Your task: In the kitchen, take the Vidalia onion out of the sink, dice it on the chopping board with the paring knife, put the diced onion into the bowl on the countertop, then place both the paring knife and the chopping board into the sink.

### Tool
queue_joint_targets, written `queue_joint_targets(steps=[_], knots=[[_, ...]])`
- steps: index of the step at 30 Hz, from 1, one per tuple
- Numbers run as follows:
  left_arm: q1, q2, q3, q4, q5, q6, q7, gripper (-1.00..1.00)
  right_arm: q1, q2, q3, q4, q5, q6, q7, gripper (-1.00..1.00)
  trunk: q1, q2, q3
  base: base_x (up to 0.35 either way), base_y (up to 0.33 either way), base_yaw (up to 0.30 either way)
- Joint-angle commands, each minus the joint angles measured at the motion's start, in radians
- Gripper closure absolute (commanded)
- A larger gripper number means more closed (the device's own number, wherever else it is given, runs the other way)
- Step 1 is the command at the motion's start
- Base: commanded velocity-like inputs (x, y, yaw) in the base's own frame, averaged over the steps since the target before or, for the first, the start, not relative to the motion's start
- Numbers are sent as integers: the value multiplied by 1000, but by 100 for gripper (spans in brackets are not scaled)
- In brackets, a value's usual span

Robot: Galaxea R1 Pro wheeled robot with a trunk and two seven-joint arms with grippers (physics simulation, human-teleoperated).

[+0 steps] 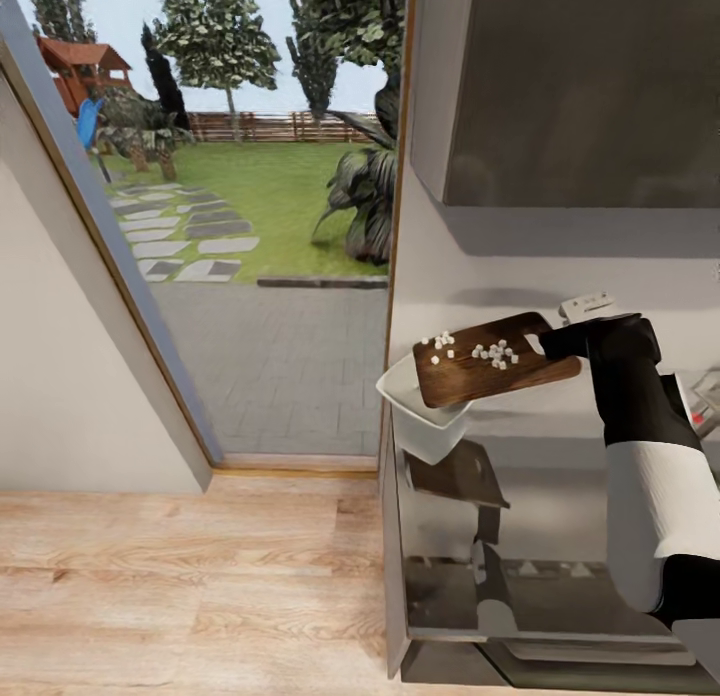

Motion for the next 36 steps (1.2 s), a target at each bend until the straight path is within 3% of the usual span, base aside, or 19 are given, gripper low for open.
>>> queue_joint_targets(steps=[1,15,28,33,36], knots=[[-2,0,-2,4,6,-6,-2,-100,-1,0,-1,-1,17,2,10,100,1,-2,0,0,0,0],[-2,0,-2,4,6,-6,-2,-100,-1,0,1,15,33,17,8,100,1,-2,14,0,0,0],[-2,0,-2,4,6,-6,-1,-100,-1,0,0,49,148,39,6,100,1,-2,14,0,0,0],[-2,0,-2,4,6,-6,-1,-100,-1,-1,76,50,158,81,7,100,1,-2,14,0,0,0],[-2,0,-2,4,6,-6,-1,-100,-1,-1,89,50,159,96,7,100,1,-2,14,0,0,0]])
